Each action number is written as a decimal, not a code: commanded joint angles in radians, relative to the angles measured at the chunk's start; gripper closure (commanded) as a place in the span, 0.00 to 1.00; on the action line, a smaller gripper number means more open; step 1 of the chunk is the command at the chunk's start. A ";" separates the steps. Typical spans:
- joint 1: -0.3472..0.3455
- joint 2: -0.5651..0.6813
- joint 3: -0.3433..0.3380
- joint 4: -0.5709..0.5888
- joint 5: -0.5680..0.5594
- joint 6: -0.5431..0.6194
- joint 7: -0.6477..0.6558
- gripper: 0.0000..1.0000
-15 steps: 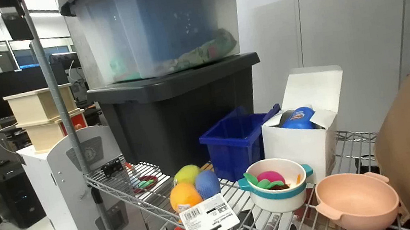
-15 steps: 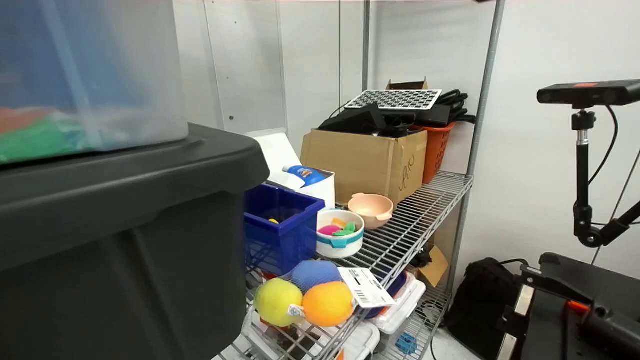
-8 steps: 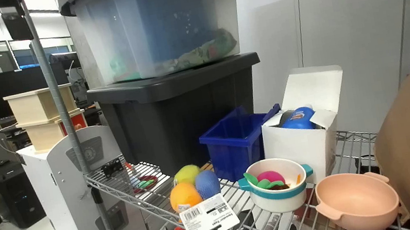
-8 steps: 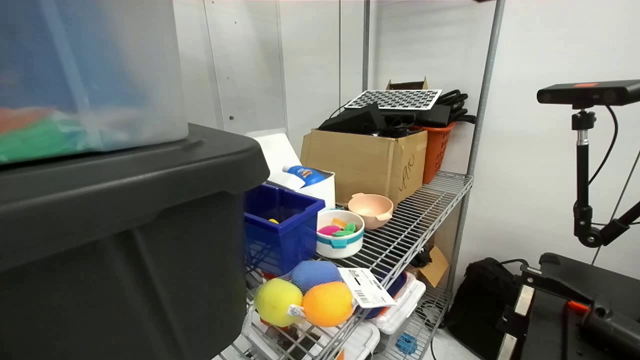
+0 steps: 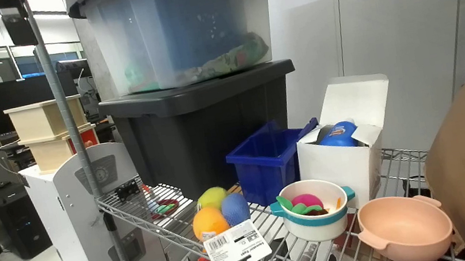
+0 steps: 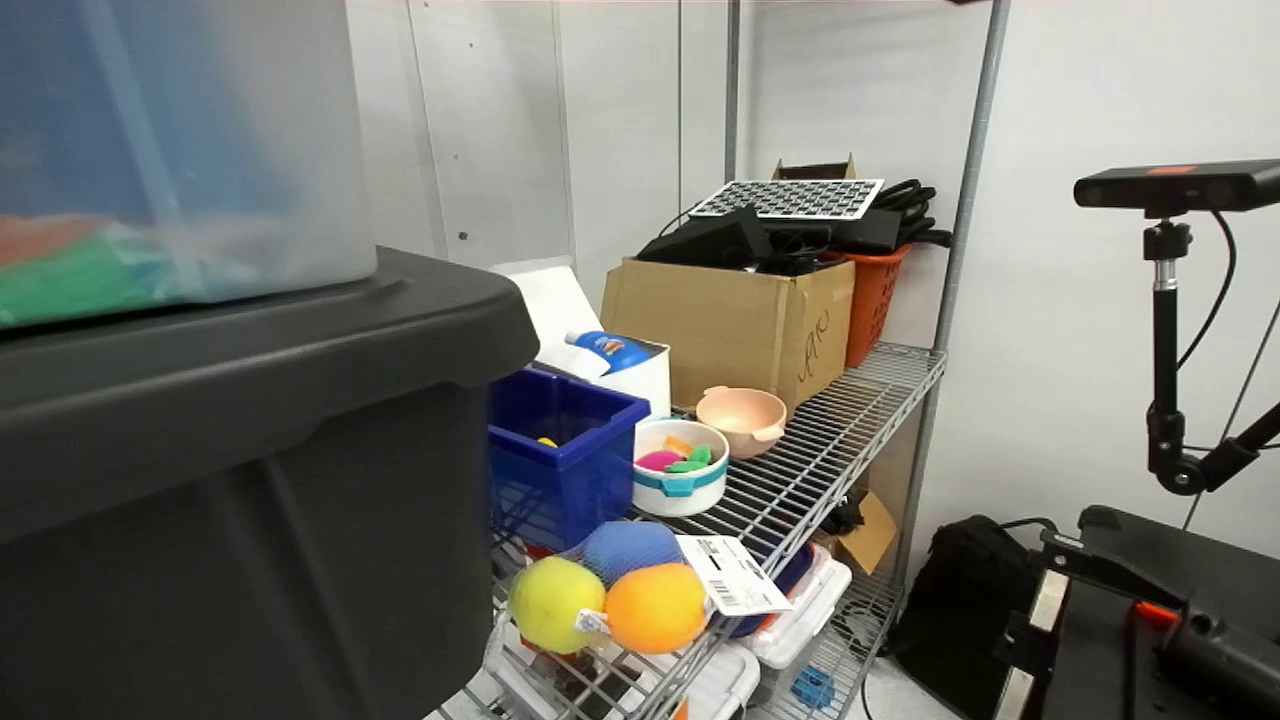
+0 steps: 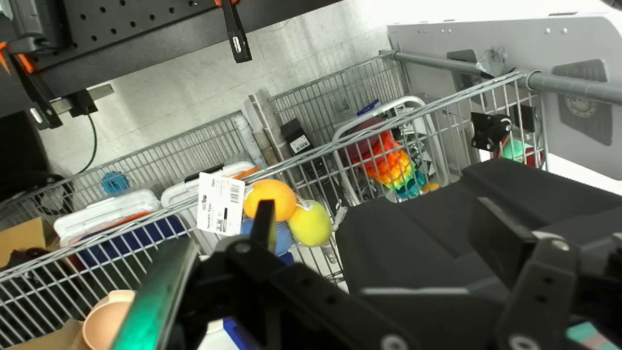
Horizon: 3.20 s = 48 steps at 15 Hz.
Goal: Pick the packet of squish balls and put it on the bin
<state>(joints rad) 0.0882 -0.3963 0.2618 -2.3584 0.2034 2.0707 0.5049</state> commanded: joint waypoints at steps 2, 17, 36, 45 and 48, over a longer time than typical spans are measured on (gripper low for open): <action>-0.016 0.020 -0.007 0.006 -0.049 0.022 0.021 0.00; -0.145 0.249 -0.170 0.134 -0.284 0.099 -0.039 0.00; -0.118 0.552 -0.249 0.075 -0.287 0.347 -0.319 0.00; -0.110 0.588 -0.253 0.066 -0.273 0.371 -0.357 0.00; -0.109 0.587 -0.251 0.061 -0.273 0.381 -0.363 0.00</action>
<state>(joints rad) -0.0424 0.1919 0.0296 -2.2940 -0.0756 2.4446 0.1522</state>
